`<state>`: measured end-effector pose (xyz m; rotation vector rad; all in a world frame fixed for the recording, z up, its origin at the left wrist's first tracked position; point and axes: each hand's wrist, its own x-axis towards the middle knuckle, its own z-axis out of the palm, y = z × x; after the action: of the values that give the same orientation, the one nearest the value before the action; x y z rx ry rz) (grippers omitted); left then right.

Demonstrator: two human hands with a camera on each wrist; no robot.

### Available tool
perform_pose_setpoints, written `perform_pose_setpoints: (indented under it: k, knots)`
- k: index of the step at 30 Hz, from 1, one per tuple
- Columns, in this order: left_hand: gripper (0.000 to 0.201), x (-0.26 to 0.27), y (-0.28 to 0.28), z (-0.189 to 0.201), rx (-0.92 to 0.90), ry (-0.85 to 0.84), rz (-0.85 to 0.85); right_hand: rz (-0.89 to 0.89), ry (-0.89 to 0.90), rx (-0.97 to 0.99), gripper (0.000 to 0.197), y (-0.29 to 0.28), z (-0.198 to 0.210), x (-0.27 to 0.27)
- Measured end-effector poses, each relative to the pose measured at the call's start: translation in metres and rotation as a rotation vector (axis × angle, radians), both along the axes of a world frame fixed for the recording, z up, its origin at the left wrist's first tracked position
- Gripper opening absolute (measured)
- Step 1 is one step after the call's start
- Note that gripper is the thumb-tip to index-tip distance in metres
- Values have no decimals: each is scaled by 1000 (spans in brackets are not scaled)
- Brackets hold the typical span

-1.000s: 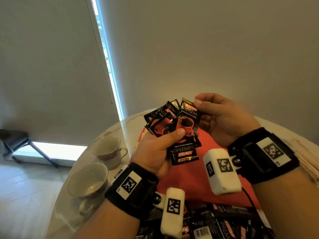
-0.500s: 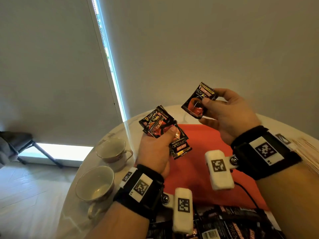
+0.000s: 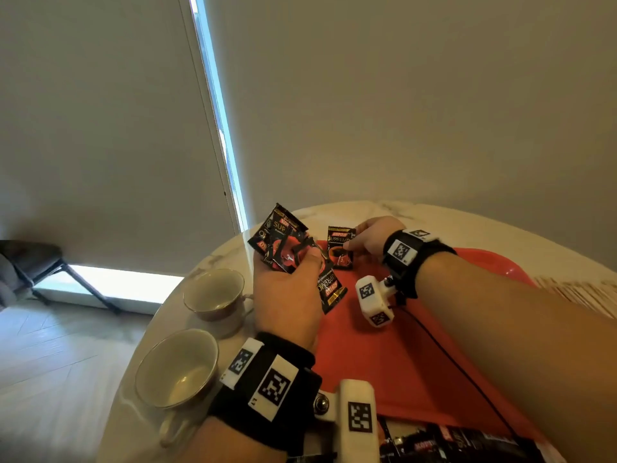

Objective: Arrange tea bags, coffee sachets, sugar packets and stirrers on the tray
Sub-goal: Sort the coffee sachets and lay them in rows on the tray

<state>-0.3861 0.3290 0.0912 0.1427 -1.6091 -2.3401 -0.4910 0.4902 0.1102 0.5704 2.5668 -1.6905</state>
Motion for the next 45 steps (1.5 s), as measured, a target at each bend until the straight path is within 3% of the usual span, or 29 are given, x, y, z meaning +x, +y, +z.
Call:
perform_pose_setpoints:
  k: [14,17,24,29,31,35,37,40,45]
  knots:
    - [31,-4,2,-1,28,-34,26,112,-3,195,17,-7,3,-15]
    - [42,-2,4,2,17,-39,32,198,-1,290,9,-6,3,-6]
    - [50,-5,0,3,-7,-58,45,326,-77,338,19,-19,6,0]
    - [21,-2,-3,3,42,-55,-26,315,-58,327,19,-17,9,4]
    - [30,-2,-3,4,154,-68,-25,293,16,240,15,-15,17,15]
    - [33,-1,-2,12,268,-94,-74,343,147,-203,28,-15,44,61]
    - [31,1,-3,13,281,-90,-75,457,163,-192,30,-16,51,84]
    - [36,3,-3,14,284,-89,-75,548,160,-14,35,-18,48,103]
    - [32,4,-4,19,397,-87,-83,488,191,-222,26,-20,44,99]
